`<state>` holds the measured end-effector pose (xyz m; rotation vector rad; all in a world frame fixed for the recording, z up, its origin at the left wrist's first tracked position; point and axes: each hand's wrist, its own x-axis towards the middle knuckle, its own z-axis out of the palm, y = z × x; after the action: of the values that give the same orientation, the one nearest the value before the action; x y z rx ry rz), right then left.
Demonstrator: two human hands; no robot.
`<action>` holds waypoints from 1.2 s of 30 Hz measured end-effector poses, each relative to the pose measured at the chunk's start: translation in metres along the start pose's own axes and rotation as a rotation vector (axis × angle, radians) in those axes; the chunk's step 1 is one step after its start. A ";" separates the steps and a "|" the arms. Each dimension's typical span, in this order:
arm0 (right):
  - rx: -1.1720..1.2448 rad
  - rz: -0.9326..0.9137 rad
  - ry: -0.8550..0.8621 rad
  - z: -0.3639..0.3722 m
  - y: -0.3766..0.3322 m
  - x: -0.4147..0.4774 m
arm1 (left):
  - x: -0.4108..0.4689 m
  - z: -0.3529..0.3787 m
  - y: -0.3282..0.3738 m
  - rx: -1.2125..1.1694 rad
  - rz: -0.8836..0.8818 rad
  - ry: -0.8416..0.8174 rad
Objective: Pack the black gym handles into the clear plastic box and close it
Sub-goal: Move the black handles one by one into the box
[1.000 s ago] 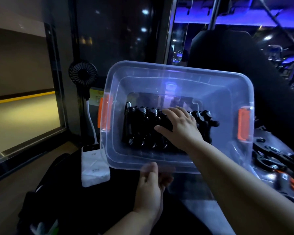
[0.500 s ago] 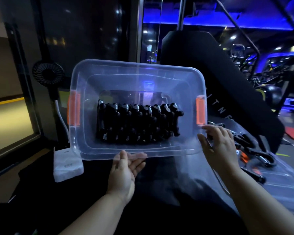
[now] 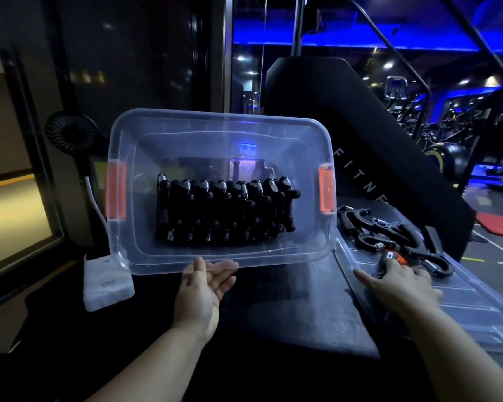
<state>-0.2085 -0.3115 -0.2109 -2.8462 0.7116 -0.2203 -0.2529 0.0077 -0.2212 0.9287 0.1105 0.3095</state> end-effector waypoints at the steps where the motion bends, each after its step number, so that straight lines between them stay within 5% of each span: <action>1: 0.007 0.000 -0.008 -0.001 0.002 0.000 | 0.001 0.000 0.000 0.004 -0.001 0.001; 24: 0.154 -0.172 -0.054 -0.039 0.029 -0.029 | 0.000 0.000 -0.001 0.013 -0.002 0.001; 36: 0.729 -0.343 0.108 -0.063 -0.027 -0.061 | -0.002 -0.002 0.001 0.008 -0.022 0.003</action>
<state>-0.2618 -0.2688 -0.1491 -2.2312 0.0994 -0.5574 -0.2551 0.0093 -0.2212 0.9344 0.1249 0.2906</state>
